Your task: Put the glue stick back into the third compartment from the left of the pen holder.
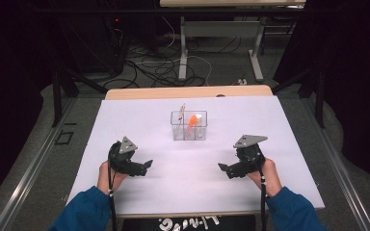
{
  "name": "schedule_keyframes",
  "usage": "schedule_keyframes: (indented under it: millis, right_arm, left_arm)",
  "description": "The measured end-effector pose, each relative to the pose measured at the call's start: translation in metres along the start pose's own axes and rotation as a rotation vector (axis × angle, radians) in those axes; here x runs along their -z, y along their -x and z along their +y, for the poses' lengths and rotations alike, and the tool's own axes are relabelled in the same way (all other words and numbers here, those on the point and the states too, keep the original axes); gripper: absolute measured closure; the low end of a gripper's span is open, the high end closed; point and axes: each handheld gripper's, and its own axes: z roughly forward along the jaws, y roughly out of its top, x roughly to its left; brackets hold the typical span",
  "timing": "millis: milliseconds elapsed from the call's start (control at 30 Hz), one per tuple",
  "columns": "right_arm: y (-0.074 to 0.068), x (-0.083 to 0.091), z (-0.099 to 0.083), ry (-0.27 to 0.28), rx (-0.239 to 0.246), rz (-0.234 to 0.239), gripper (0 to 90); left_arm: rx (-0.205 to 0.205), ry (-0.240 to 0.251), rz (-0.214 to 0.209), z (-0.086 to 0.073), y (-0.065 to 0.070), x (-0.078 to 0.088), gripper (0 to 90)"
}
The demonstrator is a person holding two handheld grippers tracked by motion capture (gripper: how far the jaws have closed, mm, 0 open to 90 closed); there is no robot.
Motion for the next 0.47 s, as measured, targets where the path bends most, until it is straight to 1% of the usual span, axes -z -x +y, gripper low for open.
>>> schedule_keyframes:
  millis: [67,100,133,167,200,233,267,333,367,400,433,467]
  right_arm:
    - [0.0,0.001,-0.005,-0.003,0.0,-0.001,0.1]
    - [0.0,0.001,-0.008,-0.004,0.009,-0.003,0.0]
    - [-0.001,0.001,-0.01,-0.017,0.009,-0.009,0.0]
    - [-0.001,0.001,-0.013,-0.006,0.01,-0.016,0.0]
    - [-0.001,0.001,-0.015,-0.006,0.007,-0.014,0.0]
    - [-0.001,0.001,-0.018,-0.008,0.006,-0.011,0.0]
    - [-0.001,0.001,-0.02,0.002,0.007,-0.017,0.0]
    - [-0.001,0.0,-0.023,0.009,0.024,-0.024,0.0]
    - [-0.001,0.0,-0.024,0.01,0.026,-0.024,0.0]
    - [-0.001,0.0,-0.025,0.005,0.031,-0.023,0.0]
    - [-0.001,-0.002,-0.026,0.012,0.032,-0.024,0.0]
    - [0.0,-0.003,-0.027,0.022,0.045,-0.031,0.0]
  left_arm:
    - [-0.002,0.001,0.0,0.0,0.0,0.0,2.2]
    - [0.0,0.006,0.002,0.0,0.0,0.0,2.2]
    - [0.009,0.019,0.001,-0.001,0.001,-0.001,2.2]
    - [0.008,0.017,0.005,-0.001,0.0,-0.001,2.2]
    - [0.002,0.011,0.006,-0.001,0.0,-0.001,2.2]
    - [0.008,0.012,0.006,-0.001,0.0,-0.001,2.2]
    - [0.011,0.012,0.006,-0.001,0.0,-0.002,2.2]
    - [0.002,0.003,0.004,-0.001,-0.001,-0.002,2.2]
    - [0.007,-0.004,-0.008,0.0,-0.001,-0.001,2.2]
    - [0.007,0.004,-0.003,-0.001,-0.001,-0.002,2.2]
    - [0.002,-0.002,0.0,-0.001,-0.002,-0.002,2.2]
    - [0.0,-0.007,-0.002,0.0,-0.003,-0.001,2.2]
